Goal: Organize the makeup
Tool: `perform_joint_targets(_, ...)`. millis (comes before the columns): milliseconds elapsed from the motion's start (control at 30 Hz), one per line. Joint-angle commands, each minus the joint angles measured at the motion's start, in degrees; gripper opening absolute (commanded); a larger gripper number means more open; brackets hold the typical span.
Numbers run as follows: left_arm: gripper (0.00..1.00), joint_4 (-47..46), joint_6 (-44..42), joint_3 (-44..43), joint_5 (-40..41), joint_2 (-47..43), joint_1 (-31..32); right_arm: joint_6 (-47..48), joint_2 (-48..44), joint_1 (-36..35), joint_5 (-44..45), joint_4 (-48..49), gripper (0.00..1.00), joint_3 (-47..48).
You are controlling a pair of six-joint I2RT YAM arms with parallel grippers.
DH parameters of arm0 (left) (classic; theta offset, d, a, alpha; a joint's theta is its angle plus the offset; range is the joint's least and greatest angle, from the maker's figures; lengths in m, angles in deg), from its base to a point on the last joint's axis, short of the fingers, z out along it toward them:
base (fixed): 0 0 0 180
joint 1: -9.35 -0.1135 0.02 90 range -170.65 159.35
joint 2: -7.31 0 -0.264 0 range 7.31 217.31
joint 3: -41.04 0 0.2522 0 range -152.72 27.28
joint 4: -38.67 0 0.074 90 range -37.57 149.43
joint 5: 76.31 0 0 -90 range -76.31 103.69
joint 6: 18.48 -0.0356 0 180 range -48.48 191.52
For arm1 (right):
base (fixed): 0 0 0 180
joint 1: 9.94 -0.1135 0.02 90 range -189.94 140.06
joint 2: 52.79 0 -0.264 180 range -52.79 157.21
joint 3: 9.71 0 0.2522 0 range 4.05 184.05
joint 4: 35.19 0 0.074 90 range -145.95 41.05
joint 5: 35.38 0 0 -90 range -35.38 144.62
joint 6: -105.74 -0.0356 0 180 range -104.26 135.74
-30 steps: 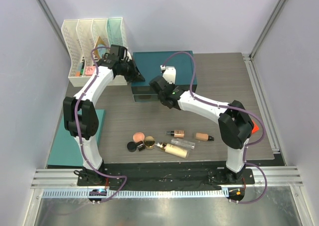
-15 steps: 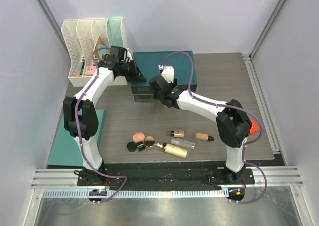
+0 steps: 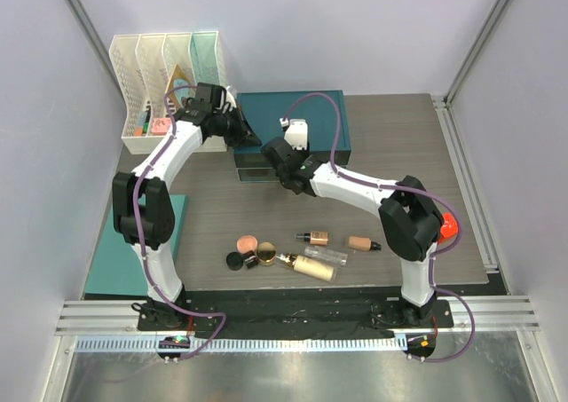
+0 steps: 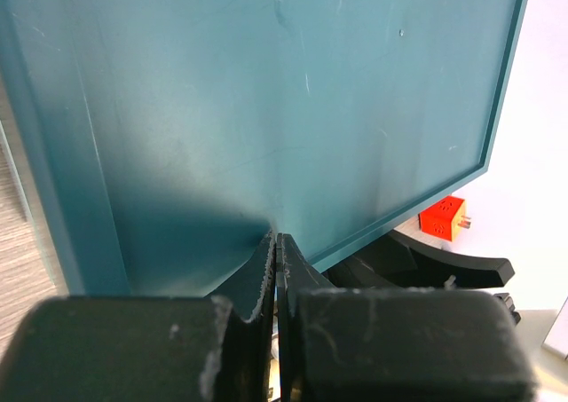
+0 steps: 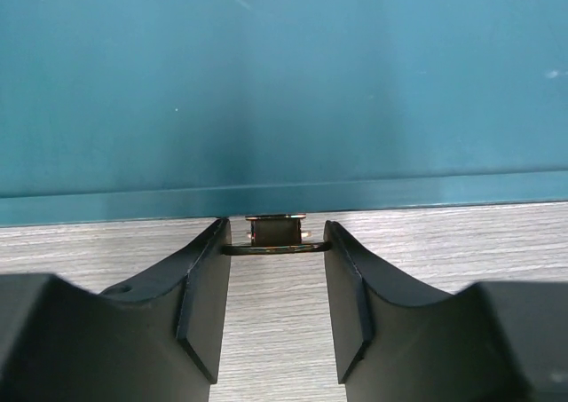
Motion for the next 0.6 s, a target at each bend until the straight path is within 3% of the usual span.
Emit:
perform_joint_targets(0, 0.00, 8.2, -2.9, 3.3, 3.5, 1.7, 0.4, -1.6, -1.8, 1.1, 9.0, 5.4, 0.11, 1.3)
perform_joint_targets(100, 0.00, 8.2, -2.9, 3.2, 3.5, 1.8, 0.4, -1.4, -2.3, 1.1, 9.0, 5.4, 0.01, 0.4)
perform_joint_targets(567, 0.00, 8.3, -2.6, 3.4, 3.8, 2.6, 0.4, -1.6, -10.9, -1.0, 1.8, 3.4, 0.01, -10.7)
